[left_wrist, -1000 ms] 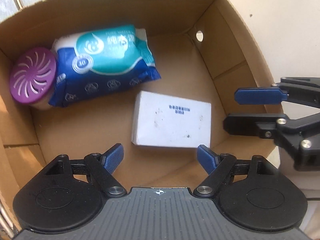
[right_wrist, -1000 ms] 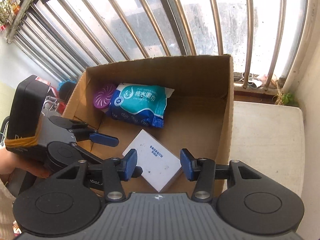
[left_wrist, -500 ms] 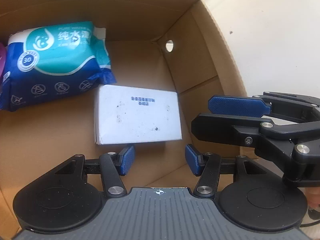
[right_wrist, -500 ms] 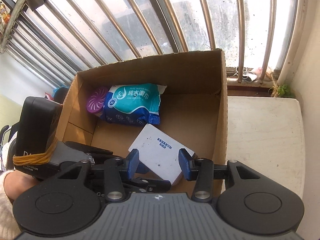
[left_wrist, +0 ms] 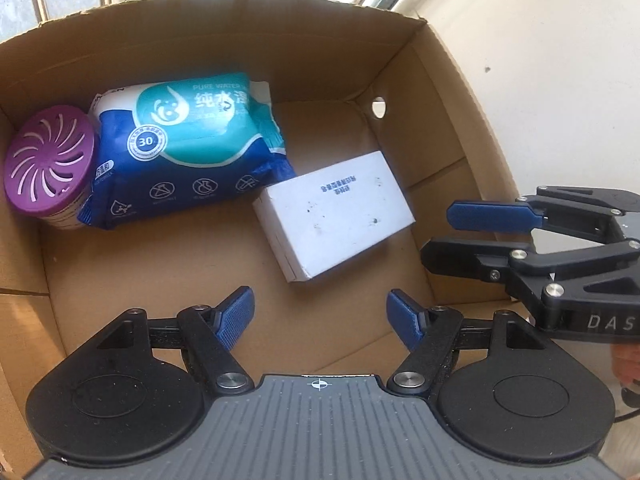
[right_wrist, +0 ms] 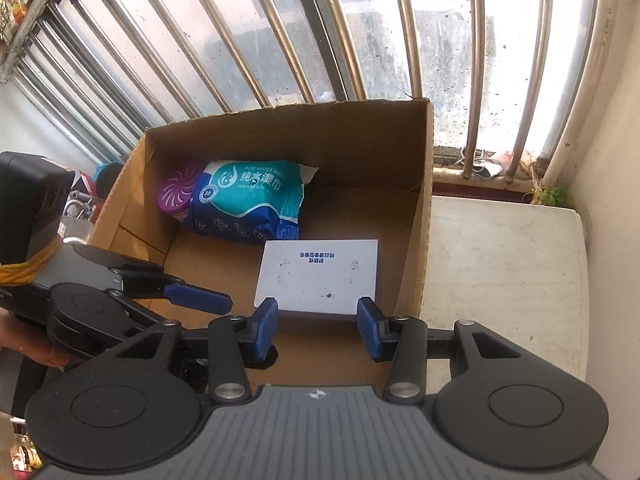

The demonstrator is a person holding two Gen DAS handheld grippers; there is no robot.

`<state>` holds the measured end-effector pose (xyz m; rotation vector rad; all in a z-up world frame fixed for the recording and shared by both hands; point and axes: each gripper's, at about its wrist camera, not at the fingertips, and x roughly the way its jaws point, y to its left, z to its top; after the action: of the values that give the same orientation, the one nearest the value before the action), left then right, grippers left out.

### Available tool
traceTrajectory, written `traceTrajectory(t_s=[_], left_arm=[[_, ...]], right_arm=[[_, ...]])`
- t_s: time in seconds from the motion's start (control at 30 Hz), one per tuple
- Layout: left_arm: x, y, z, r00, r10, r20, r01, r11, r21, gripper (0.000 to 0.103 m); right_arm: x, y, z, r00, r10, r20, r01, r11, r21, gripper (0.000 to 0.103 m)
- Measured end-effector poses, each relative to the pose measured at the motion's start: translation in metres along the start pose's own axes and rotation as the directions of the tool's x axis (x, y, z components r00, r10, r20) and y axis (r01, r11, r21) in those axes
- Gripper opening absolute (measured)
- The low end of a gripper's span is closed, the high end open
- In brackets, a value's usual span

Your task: Organize objects

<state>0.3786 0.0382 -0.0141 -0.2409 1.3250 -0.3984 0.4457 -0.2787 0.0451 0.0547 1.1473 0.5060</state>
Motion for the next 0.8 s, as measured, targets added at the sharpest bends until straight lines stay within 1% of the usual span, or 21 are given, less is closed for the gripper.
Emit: traceTrajectory(t_s=[0.07,0.1,0.13,0.17,0.2,0.23,0.33,0.37,0.5,0.6,0.67,0.7,0.73,0.77,0.8], left_arm=[[0.012,-0.002,0.010,1.000,-0.010,-0.008,0.010,1.000,0.014,0.064],[0.015,-0.004,0.012,1.000,-0.017,-0.011,0.017,1.000,0.023,0.057],[0.023,-0.002,0.013,0.999,-0.028,-0.019,0.029,0.999,0.028,0.051],[0.027,-0.004,0.015,0.999,-0.023,-0.026,0.024,0.999,0.036,0.051],[0.033,-0.007,0.017,1.000,-0.017,-0.023,0.018,0.999,0.045,0.051],[0.036,-0.009,0.019,1.000,-0.016,-0.021,0.017,0.998,0.059,0.048],[0.039,-0.013,0.022,0.999,-0.038,-0.001,0.038,0.996,0.075,0.040],[0.039,-0.015,0.023,0.999,-0.040,0.013,0.039,0.996,0.077,0.040],[0.041,-0.016,0.029,1.000,-0.001,0.032,-0.001,0.998,0.060,0.040],[0.027,-0.019,0.027,0.992,0.037,0.117,-0.048,0.994,0.093,0.040],[0.019,-0.031,0.025,0.987,0.094,0.129,-0.118,0.975,0.186,0.043],[0.014,-0.037,0.020,0.981,0.126,0.150,-0.161,0.954,0.251,0.045],[0.007,-0.044,0.016,0.974,0.148,0.173,-0.199,0.921,0.334,0.050],[0.004,-0.052,0.010,0.964,0.178,0.195,-0.246,0.877,0.413,0.052],[0.004,-0.056,0.007,0.956,0.199,0.215,-0.279,0.836,0.472,0.056]], right_arm=[[0.003,0.003,0.002,1.000,-0.010,0.002,0.010,1.000,-0.011,0.046],[0.004,0.004,0.002,1.000,-0.007,0.000,0.007,1.000,-0.018,0.045],[0.005,0.006,0.002,1.000,-0.011,-0.003,0.011,1.000,-0.021,0.041],[0.006,0.007,0.001,1.000,-0.020,-0.008,0.019,0.999,-0.032,0.037],[0.007,0.007,0.000,1.000,-0.026,-0.015,0.026,0.999,-0.041,0.030],[0.007,0.008,-0.001,0.999,-0.035,-0.016,0.034,0.998,-0.059,0.027],[0.006,0.006,-0.001,0.999,-0.052,-0.011,0.051,0.997,-0.057,0.025],[0.005,0.003,-0.001,0.998,-0.054,-0.008,0.054,0.997,-0.053,0.025],[0.001,-0.004,0.001,0.999,-0.050,0.001,0.050,0.998,-0.027,0.024],[0.002,-0.002,0.001,0.997,-0.070,0.013,0.071,0.997,-0.041,0.025],[0.001,-0.001,0.001,0.998,-0.065,0.018,0.066,0.997,-0.042,0.025],[-0.002,-0.001,0.001,0.998,-0.057,0.029,0.058,0.997,-0.049,0.025],[-0.007,0.000,0.001,0.998,-0.046,0.046,0.049,0.997,-0.057,0.025],[-0.013,0.001,0.001,0.997,-0.037,0.070,0.041,0.997,-0.064,0.025],[-0.018,0.001,0.002,0.996,-0.033,0.087,0.039,0.997,-0.065,0.025]])
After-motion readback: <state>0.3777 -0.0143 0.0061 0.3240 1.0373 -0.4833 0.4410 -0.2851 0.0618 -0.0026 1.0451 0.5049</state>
